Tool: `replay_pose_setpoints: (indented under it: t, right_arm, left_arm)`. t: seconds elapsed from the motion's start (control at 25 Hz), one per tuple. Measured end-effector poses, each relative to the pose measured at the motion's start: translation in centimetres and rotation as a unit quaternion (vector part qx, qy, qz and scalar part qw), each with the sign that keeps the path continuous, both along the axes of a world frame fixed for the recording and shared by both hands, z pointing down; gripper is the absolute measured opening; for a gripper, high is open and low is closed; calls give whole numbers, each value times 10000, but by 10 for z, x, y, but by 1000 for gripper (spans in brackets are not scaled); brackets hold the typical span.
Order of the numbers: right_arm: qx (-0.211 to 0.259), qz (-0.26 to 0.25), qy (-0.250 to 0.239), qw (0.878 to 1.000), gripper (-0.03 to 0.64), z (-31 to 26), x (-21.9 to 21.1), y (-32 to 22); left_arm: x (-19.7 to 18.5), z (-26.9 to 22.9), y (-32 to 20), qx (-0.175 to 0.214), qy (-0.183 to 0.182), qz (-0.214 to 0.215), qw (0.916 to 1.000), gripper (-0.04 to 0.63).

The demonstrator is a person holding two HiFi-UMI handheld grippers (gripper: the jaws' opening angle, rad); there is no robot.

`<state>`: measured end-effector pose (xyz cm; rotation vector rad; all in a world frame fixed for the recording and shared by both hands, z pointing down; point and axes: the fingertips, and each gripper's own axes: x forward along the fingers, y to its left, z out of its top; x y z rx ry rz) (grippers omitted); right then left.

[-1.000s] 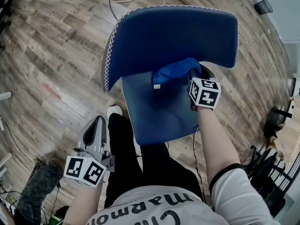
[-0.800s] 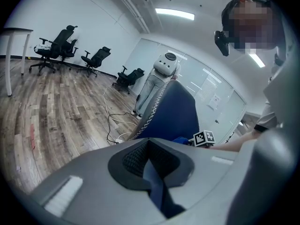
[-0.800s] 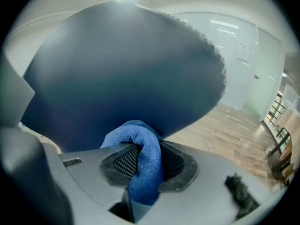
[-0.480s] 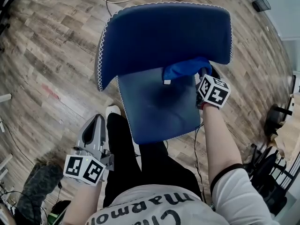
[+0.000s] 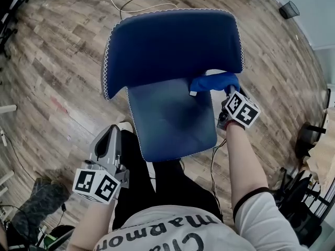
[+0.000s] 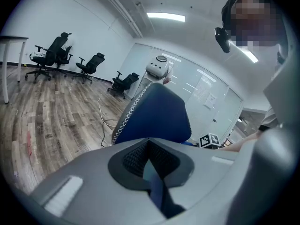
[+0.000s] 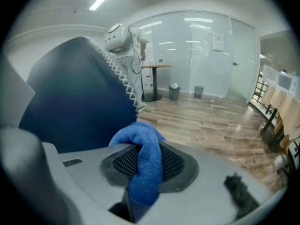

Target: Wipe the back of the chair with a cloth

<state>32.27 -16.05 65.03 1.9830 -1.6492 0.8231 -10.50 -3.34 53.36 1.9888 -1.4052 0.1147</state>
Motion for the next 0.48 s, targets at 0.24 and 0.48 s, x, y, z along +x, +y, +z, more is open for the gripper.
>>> replay_pose_setpoints:
  t: [0.24, 0.48]
  right_arm:
    - [313, 427, -490, 9974, 112, -38, 44, 29]
    - [1010, 2, -809, 9916, 110, -121, 47, 50]
  left_arm:
    - [24, -35, -1, 264, 12, -139, 9996, 9]
    - [48, -88, -1, 621, 325, -275, 9972, 9]
